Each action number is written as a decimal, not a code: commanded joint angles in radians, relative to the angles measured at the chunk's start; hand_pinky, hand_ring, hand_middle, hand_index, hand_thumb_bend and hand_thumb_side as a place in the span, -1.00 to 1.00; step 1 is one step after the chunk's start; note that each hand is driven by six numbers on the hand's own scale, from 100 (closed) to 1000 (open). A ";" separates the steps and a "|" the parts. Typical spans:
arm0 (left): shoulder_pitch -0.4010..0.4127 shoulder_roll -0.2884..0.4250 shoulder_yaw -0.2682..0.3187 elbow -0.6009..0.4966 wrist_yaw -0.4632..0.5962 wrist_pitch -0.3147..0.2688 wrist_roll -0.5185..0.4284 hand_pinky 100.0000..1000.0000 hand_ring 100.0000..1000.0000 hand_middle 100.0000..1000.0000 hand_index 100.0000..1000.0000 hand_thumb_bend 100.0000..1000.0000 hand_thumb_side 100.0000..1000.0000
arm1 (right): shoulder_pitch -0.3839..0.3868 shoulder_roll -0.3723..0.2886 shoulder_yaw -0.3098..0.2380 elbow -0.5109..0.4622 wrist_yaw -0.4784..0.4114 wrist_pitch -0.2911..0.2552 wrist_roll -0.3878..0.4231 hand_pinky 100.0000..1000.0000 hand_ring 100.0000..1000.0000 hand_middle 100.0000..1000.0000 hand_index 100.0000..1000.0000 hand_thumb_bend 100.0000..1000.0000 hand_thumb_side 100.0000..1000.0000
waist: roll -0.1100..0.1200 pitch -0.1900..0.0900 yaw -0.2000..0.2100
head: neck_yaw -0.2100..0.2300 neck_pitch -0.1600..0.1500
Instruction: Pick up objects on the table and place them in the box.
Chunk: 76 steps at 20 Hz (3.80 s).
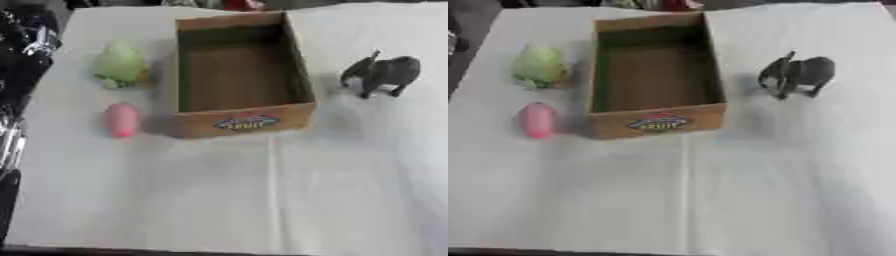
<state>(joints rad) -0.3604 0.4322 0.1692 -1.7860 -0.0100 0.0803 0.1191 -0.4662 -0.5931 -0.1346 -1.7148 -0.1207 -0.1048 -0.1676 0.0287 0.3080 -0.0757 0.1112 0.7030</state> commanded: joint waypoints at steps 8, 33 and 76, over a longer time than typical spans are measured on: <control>0.031 0.111 -0.020 -0.029 -0.066 -0.002 -0.092 0.22 0.00 0.02 0.46 -0.59 -0.25 | 0.000 -0.019 -0.009 -0.007 0.005 -0.002 0.006 0.14 0.26 0.35 0.54 -0.87 -1.00 | 0.000 -0.031 -0.008 | -0.004 0.000; 0.054 0.292 -0.187 0.016 -0.301 0.029 -0.461 0.18 0.09 0.14 0.53 -0.43 -0.49 | 0.000 -0.020 -0.008 -0.002 0.005 0.003 0.006 0.13 0.28 0.34 0.54 -0.87 -1.00 | 0.008 -0.040 -0.024 | -0.007 -0.020; 0.006 0.239 -0.245 0.088 -0.564 0.038 -0.535 0.20 0.05 0.09 0.44 -0.57 -0.78 | 0.000 -0.012 -0.006 -0.001 0.000 0.001 0.011 0.14 0.29 0.35 0.55 -0.89 -1.00 | -0.007 -0.041 -0.021 | -0.006 -0.021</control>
<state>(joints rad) -0.3392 0.6489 -0.0817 -1.6906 -0.5680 0.1193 -0.4105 -0.4570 -0.5842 -0.1343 -1.7083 -0.1196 -0.1022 -0.1569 0.0227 0.2850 -0.0962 0.1040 0.6925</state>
